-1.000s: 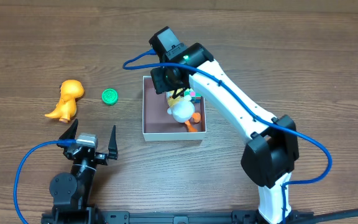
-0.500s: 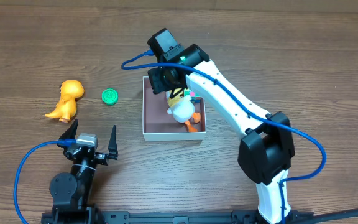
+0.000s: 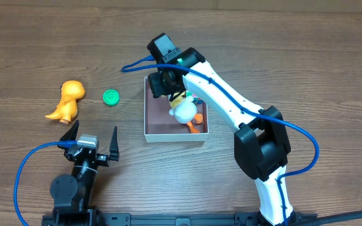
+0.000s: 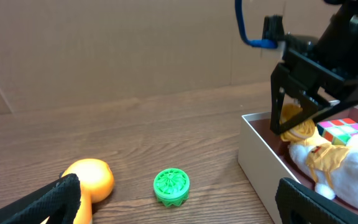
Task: Pack container
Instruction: 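Carry the yellow lattice ball over the box and release it inside, then withdraw the right arm up and to the right of the box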
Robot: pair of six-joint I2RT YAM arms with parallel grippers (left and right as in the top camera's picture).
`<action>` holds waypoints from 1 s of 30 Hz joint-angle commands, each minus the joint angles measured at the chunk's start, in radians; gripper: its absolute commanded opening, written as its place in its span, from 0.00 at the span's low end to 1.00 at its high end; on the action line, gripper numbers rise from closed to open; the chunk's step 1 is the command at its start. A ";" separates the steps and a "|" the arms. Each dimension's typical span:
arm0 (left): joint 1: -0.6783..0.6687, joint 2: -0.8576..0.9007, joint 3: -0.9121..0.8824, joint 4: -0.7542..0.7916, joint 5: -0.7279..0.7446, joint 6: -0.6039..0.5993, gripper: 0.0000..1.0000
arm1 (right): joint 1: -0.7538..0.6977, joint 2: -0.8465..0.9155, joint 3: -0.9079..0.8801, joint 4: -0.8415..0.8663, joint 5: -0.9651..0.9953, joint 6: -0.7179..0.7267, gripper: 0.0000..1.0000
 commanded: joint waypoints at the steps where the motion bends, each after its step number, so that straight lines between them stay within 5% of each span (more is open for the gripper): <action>1: 0.008 -0.010 -0.003 0.000 -0.003 0.009 1.00 | 0.000 0.035 0.000 0.006 -0.007 0.001 0.58; 18: 0.008 -0.010 -0.003 0.000 -0.003 0.009 1.00 | -0.014 0.034 0.058 -0.025 -0.006 0.001 0.66; 25: 0.007 -0.010 -0.003 0.000 -0.003 0.009 1.00 | -0.081 0.034 0.328 -0.186 0.007 0.005 0.71; 30: 0.008 -0.010 -0.003 0.000 -0.003 0.009 1.00 | -0.149 0.033 0.589 -0.351 0.081 0.009 0.89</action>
